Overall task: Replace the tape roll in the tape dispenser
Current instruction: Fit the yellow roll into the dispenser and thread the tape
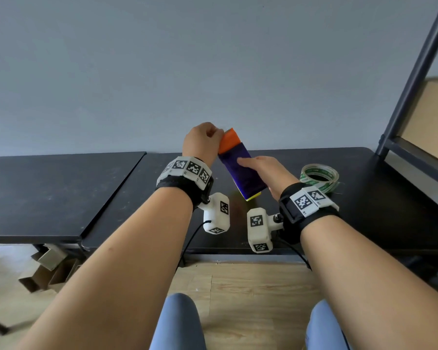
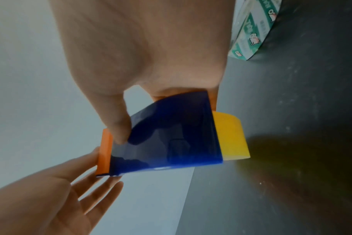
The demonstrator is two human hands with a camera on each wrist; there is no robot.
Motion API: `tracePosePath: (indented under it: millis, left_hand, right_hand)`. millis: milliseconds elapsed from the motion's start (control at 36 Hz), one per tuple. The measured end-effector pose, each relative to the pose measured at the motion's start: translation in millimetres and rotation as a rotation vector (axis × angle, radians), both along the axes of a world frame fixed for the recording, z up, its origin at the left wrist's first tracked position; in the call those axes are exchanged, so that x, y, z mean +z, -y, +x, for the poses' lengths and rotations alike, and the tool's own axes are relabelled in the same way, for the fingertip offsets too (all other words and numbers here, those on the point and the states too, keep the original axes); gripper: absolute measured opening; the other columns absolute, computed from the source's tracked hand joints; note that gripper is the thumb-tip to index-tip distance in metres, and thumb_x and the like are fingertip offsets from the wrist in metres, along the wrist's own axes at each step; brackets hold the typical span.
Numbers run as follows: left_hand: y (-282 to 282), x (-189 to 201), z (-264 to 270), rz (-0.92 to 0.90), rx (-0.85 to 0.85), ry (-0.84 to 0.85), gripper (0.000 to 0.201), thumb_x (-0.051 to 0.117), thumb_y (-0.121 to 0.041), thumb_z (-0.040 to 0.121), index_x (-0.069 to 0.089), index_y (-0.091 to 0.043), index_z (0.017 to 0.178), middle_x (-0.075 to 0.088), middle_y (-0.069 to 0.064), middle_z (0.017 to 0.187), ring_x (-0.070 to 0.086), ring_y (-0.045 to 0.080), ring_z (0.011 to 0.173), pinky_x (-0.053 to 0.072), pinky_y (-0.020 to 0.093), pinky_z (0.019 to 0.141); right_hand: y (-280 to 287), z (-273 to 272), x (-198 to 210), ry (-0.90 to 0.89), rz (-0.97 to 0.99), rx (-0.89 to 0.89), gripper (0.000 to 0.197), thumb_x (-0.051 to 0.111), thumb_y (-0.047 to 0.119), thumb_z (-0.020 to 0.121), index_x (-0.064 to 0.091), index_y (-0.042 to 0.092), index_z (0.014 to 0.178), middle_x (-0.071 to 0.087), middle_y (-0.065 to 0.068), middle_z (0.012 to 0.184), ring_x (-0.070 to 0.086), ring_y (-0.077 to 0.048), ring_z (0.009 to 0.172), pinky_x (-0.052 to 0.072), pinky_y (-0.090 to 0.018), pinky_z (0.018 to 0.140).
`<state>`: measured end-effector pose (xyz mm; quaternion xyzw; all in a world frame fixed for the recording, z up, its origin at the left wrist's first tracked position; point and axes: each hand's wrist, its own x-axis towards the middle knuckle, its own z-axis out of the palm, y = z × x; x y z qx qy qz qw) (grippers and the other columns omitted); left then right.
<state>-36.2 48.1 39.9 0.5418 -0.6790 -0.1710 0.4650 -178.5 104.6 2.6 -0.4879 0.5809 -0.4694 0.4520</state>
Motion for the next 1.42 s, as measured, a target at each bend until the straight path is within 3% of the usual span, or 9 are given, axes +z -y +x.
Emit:
tracePosePath:
  millis: [139,306,389,528,639,722,944,1055,1417]
  left_hand:
    - [4,-3,8,0.008,0.037,-0.013,0.026,0.057,-0.028,0.09,0.067,-0.008,0.076,0.06,0.005,0.071,0.051,0.02,0.067,0.033,0.022,0.052]
    - [8,-5,14,0.075,0.074,-0.061,0.029,0.058,-0.027,0.088,0.065,-0.005,0.071,0.051,0.007,0.063,0.041,0.02,0.06,0.029,0.026,0.052]
    - [13,-4,17,0.129,0.115,-0.063,0.033,0.059,-0.024,0.086,0.05,-0.012,0.056,0.043,0.006,0.057,0.036,0.02,0.056,0.026,0.026,0.051]
    - [17,0,24,0.19,0.115,-0.017,0.019,0.059,-0.022,0.088,0.06,-0.012,0.072,0.053,0.008,0.069,0.046,0.022,0.068,0.031,0.025,0.05]
    - [19,1,23,0.199,0.148,-0.015,0.021,0.058,-0.021,0.087,0.059,-0.01,0.069,0.051,0.005,0.06,0.047,0.023,0.066,0.031,0.025,0.05]
    - [21,2,24,0.206,0.167,-0.042,0.017,0.058,-0.02,0.088,0.062,-0.011,0.073,0.058,0.008,0.072,0.05,0.024,0.069,0.037,0.025,0.057]
    - [21,4,18,0.159,0.162,-0.079,0.018,0.057,-0.024,0.09,0.063,-0.016,0.075,0.059,0.008,0.076,0.051,0.023,0.07,0.042,0.029,0.066]
    - [17,2,12,0.125,0.094,-0.103,0.019,0.061,-0.026,0.086,0.054,-0.019,0.071,0.048,0.005,0.073,0.042,0.016,0.069,0.034,0.027,0.063]
    - [6,-7,6,0.066,-0.042,-0.109,0.02,0.062,-0.02,0.088,0.069,-0.009,0.074,0.063,0.009,0.084,0.055,0.021,0.077,0.045,0.029,0.072]
  right_hand:
    - [1,1,-5,-0.055,-0.077,0.002,0.03,0.069,0.04,0.084,0.064,0.011,0.081,0.069,-0.006,0.079,0.062,-0.018,0.065,0.046,-0.024,0.059]
    - [3,6,-5,-0.099,-0.077,-0.054,0.056,0.071,0.054,0.066,0.067,0.001,0.085,0.061,-0.013,0.08,0.057,-0.023,0.071,0.041,-0.033,0.066]
    - [3,9,-5,-0.131,-0.084,-0.082,0.068,0.071,0.055,0.064,0.069,-0.008,0.091,0.062,-0.013,0.077,0.058,-0.022,0.07,0.041,-0.033,0.065]
    - [6,12,-6,-0.133,-0.089,-0.08,0.065,0.071,0.054,0.066,0.07,-0.006,0.091,0.067,-0.015,0.077,0.061,-0.022,0.071,0.043,-0.034,0.066]
    - [7,12,-7,-0.135,-0.106,-0.074,0.065,0.071,0.054,0.068,0.07,-0.006,0.093,0.072,-0.023,0.093,0.063,-0.023,0.072,0.045,-0.034,0.067]
    - [7,11,-7,-0.148,-0.114,-0.077,0.065,0.071,0.053,0.07,0.07,-0.007,0.094,0.072,-0.024,0.095,0.062,-0.023,0.07,0.045,-0.034,0.066]
    - [6,8,-3,-0.169,-0.145,-0.109,0.045,0.071,0.052,0.072,0.064,0.007,0.073,0.058,-0.012,0.07,0.055,-0.021,0.064,0.04,-0.032,0.062]
    - [6,4,-6,-0.188,-0.146,-0.155,0.044,0.07,0.055,0.069,0.061,0.012,0.073,0.054,-0.012,0.069,0.052,-0.02,0.063,0.038,-0.032,0.059]
    - [7,6,-9,-0.178,-0.143,-0.214,0.045,0.07,0.054,0.069,0.06,0.011,0.069,0.049,-0.012,0.064,0.049,-0.021,0.058,0.036,-0.031,0.055]
